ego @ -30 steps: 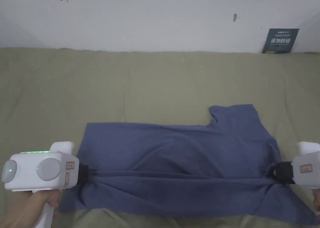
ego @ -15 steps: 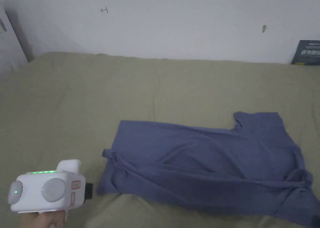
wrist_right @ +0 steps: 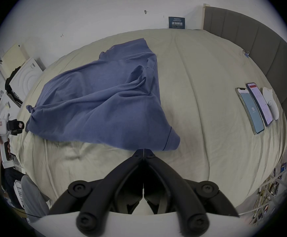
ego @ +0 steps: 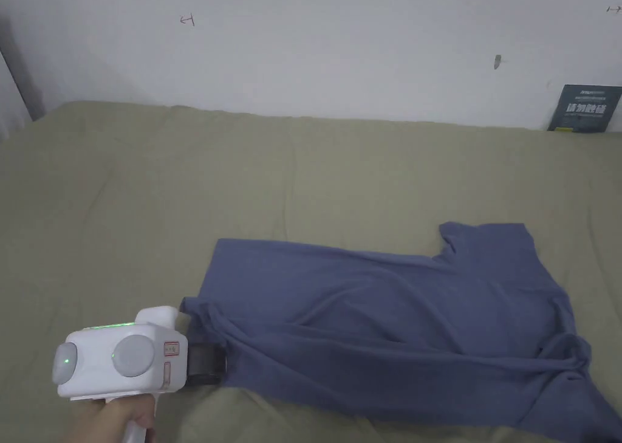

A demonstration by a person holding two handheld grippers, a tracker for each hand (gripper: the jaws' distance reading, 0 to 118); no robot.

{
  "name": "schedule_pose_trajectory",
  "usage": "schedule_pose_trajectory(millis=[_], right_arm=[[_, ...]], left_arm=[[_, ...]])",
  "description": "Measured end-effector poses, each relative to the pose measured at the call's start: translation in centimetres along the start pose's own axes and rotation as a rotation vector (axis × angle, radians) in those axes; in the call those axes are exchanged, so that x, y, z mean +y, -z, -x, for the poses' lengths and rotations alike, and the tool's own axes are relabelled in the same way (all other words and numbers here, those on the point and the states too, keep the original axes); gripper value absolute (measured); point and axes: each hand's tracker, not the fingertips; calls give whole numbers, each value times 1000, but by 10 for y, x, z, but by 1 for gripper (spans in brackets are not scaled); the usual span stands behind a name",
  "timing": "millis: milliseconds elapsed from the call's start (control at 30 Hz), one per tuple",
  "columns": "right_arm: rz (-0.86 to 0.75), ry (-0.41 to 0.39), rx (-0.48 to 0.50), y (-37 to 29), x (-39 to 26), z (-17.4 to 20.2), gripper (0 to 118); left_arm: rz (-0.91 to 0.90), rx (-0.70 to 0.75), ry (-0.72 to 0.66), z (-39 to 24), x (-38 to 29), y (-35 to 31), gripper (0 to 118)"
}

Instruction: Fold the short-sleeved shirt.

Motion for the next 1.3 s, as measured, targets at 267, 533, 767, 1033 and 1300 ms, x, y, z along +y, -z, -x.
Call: schedule_pose_trajectory(millis=[267, 533, 767, 1033, 1300], right_arm=[[7, -12, -14, 18, 14, -6, 0], [-66, 58, -7, 23, 19, -13, 116], [54, 110, 43, 52, 28, -7, 114], [24, 5, 31, 36, 32, -6, 10], [-1, -20, 32, -3, 31, -3, 10]], left_arm=[[5, -8, 101, -14, -3, -18, 9], [-18, 51, 106, -22, -2, -29, 9], [-14, 53, 105, -18, 4, -25, 9], [2, 59, 119, -21, 7, -29, 9], [-4, 93, 172, -19, -3, -50, 9]])
